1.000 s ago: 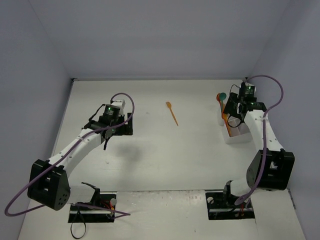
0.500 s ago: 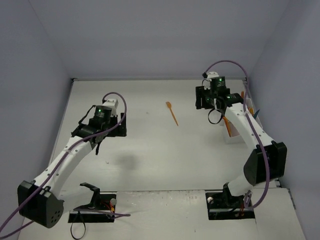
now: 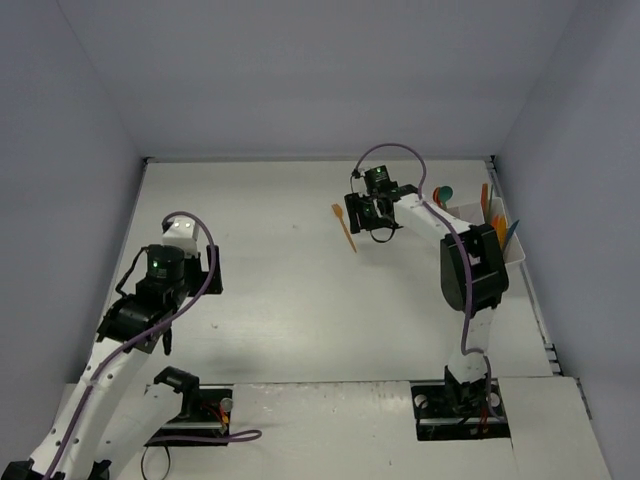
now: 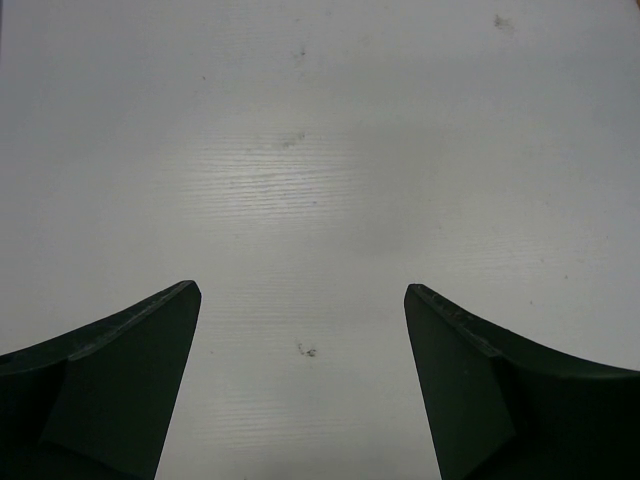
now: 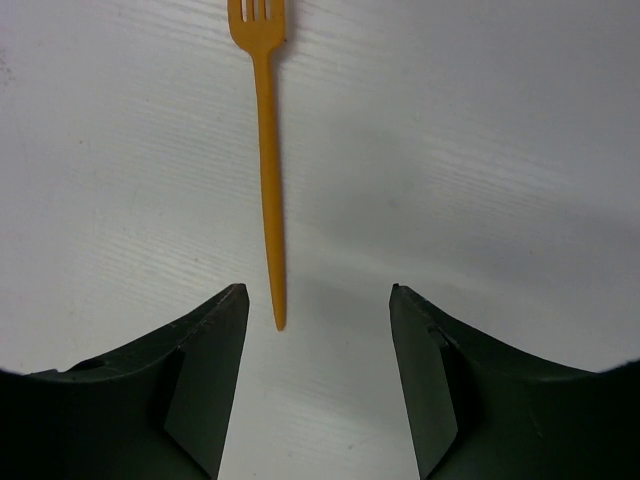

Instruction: Sort the eating utensils into containers

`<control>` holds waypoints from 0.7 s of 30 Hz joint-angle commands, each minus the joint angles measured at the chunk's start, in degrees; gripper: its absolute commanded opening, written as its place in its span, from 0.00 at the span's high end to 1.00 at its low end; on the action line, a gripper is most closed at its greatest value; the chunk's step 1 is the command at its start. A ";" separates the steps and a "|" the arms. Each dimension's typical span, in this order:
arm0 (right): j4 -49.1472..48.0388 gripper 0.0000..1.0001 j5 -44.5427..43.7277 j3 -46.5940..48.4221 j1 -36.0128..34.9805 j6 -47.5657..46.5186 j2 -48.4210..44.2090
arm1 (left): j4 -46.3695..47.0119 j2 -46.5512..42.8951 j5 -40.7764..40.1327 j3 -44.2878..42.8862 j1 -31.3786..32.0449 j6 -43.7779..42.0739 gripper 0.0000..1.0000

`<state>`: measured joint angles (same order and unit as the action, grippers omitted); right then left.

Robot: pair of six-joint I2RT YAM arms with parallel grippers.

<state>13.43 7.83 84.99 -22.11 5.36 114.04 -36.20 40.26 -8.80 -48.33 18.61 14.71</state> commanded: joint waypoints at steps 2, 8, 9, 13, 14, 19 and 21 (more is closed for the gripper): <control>-2.66 0.46 -1.34 6.49 -2.15 0.88 4.71 | 2.26 -3.71 -2.54 1.07 -0.42 -1.08 0.19; -2.62 0.50 -2.72 9.78 -3.98 2.27 9.15 | 4.12 -6.47 -5.43 2.60 -0.33 -2.01 0.19; -2.62 0.51 -3.12 10.11 -4.22 2.41 9.65 | 4.17 -6.48 -5.53 2.62 -0.33 -2.01 0.19; -2.66 0.58 -5.35 10.77 -4.94 3.51 11.35 | 4.26 -6.28 -4.91 2.62 -0.33 -2.06 0.19; -2.71 0.60 -5.97 10.70 -5.06 3.82 11.77 | 4.21 -6.33 -4.92 2.62 -0.33 -2.05 0.19; -2.87 0.79 -7.64 9.19 -5.54 4.54 12.95 | 4.21 -6.28 -4.77 2.64 -0.24 -1.98 0.19; -2.99 0.92 -9.50 7.02 -5.71 4.87 12.51 | 4.21 -6.24 -4.53 2.64 -0.23 -1.95 0.19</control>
<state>10.44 2.31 93.78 -27.45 9.02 126.43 -35.44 33.21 -12.73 -45.06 18.61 13.52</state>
